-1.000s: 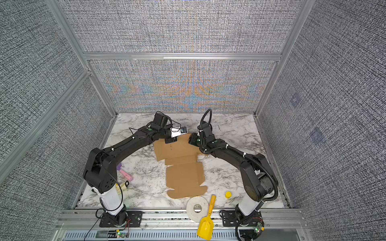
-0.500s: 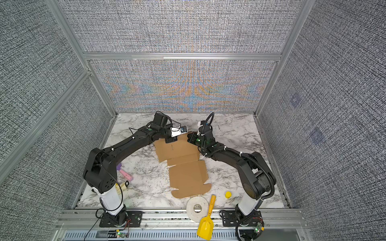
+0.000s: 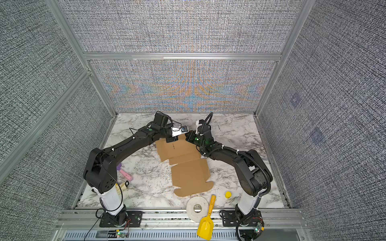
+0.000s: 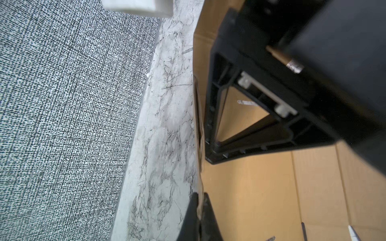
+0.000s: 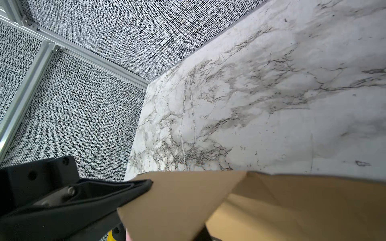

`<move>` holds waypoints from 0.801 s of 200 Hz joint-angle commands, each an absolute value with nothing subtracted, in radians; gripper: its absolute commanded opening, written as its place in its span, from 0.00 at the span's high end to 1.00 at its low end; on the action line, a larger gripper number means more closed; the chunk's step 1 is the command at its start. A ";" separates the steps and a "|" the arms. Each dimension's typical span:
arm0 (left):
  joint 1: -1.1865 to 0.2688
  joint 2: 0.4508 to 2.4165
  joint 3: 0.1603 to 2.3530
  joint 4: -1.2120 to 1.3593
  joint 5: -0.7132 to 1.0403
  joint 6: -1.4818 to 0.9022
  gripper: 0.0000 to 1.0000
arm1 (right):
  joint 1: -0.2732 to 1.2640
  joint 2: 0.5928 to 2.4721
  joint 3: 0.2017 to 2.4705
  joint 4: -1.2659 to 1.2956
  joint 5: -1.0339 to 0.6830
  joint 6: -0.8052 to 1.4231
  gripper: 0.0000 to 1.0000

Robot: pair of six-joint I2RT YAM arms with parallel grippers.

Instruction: Fold the paper box

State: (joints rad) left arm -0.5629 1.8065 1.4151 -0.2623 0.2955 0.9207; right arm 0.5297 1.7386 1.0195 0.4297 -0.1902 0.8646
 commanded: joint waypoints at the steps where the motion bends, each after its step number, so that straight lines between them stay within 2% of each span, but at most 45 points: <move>1: -0.568 1.806 1.410 -0.285 0.323 0.946 0.99 | 0.531 1.710 1.011 0.487 -0.168 0.861 0.95; 42: -0.567 1.810 1.417 -0.241 0.237 1.037 0.99 | 0.519 1.561 0.940 0.352 -0.122 0.768 0.90; 105: -0.568 1.819 1.419 -0.144 0.166 1.177 1.00 | 0.412 1.308 0.809 0.136 -0.055 0.660 0.81; 137: -0.568 1.807 1.412 -0.141 0.193 1.212 1.00 | 0.326 1.291 0.776 0.095 -0.067 0.619 0.74; 160: -0.568 1.792 1.366 -0.106 0.230 1.293 1.00 | 0.253 1.333 0.764 0.128 -0.146 0.579 0.71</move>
